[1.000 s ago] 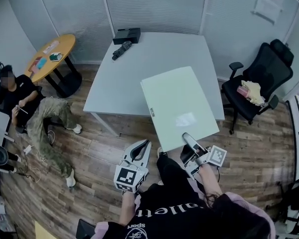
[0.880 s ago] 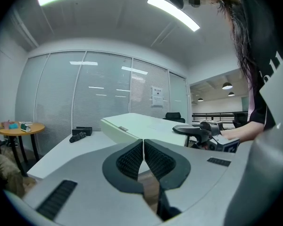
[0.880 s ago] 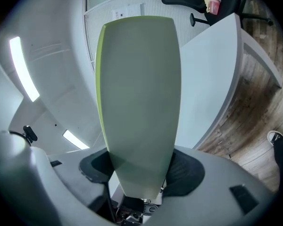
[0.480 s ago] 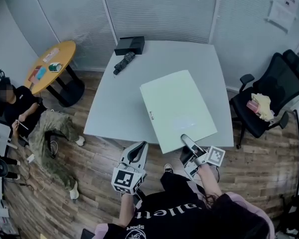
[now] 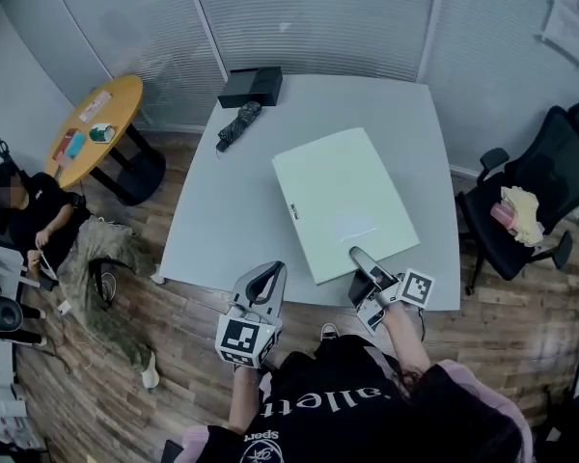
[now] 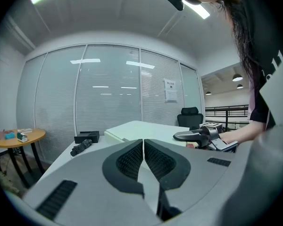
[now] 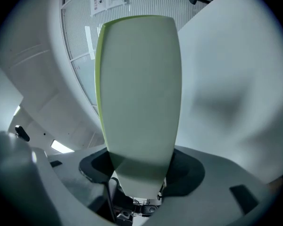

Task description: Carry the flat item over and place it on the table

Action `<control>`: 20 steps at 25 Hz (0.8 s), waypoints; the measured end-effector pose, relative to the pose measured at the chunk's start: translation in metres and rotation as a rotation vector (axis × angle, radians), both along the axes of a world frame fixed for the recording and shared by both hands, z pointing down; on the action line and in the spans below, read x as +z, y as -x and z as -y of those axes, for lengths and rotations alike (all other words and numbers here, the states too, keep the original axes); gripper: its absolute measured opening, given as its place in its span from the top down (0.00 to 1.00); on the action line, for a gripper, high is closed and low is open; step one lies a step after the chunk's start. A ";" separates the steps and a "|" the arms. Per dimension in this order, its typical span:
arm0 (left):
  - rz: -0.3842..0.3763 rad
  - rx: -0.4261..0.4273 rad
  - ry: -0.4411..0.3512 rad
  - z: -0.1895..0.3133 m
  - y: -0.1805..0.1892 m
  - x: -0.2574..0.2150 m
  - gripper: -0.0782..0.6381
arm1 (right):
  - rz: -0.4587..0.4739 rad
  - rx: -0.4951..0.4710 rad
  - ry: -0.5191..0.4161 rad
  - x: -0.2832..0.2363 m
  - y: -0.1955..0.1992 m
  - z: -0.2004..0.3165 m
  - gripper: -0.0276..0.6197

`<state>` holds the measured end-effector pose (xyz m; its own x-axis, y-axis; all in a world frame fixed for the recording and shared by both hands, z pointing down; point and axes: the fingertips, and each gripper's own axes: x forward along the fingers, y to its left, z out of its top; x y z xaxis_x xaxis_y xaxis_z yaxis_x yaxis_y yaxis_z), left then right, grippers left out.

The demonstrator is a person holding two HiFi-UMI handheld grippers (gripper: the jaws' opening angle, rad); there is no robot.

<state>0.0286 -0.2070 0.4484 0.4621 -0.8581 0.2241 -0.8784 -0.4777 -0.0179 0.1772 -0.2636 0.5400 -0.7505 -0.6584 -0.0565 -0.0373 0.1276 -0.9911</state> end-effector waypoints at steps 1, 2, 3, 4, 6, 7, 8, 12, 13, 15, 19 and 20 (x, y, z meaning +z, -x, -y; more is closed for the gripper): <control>0.005 -0.001 0.005 0.003 -0.001 0.001 0.85 | -0.001 -0.003 0.002 0.002 -0.001 0.006 0.51; 0.009 -0.001 0.010 0.006 -0.003 0.001 0.85 | 0.001 -0.005 0.005 0.004 -0.001 0.011 0.51; 0.014 0.000 0.015 0.009 -0.003 0.003 0.85 | 0.008 -0.007 0.009 0.005 -0.001 0.016 0.51; 0.021 0.002 0.021 0.012 -0.002 0.004 0.85 | 0.015 -0.007 0.014 0.007 -0.001 0.021 0.51; 0.034 0.003 0.028 0.019 0.002 0.004 0.85 | 0.019 -0.004 0.023 0.011 0.002 0.031 0.51; 0.037 0.002 0.028 0.021 0.004 0.003 0.85 | 0.014 -0.002 0.026 0.013 0.003 0.036 0.51; 0.037 -0.001 0.027 0.023 0.006 0.003 0.85 | 0.006 0.000 0.028 0.016 0.004 0.041 0.51; 0.037 -0.003 0.037 0.026 0.014 0.006 0.85 | -0.017 0.005 0.034 0.021 0.009 0.057 0.51; 0.038 0.000 0.041 0.029 0.017 0.008 0.85 | -0.019 0.010 0.037 0.022 0.010 0.062 0.51; 0.038 0.012 0.043 0.038 0.024 0.009 0.85 | -0.027 0.023 0.046 0.025 0.014 0.072 0.51; 0.045 0.036 0.035 0.056 0.041 0.008 0.85 | -0.060 0.049 0.051 0.030 0.024 0.095 0.51; 0.050 0.044 0.032 0.061 0.046 0.007 0.85 | -0.065 0.057 0.049 0.031 0.028 0.100 0.51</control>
<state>-0.0177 -0.2680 0.4559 0.4865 -0.8294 0.2746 -0.8551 -0.5165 -0.0451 0.1493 -0.3641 0.5707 -0.7126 -0.7011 0.0249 -0.1079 0.0745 -0.9914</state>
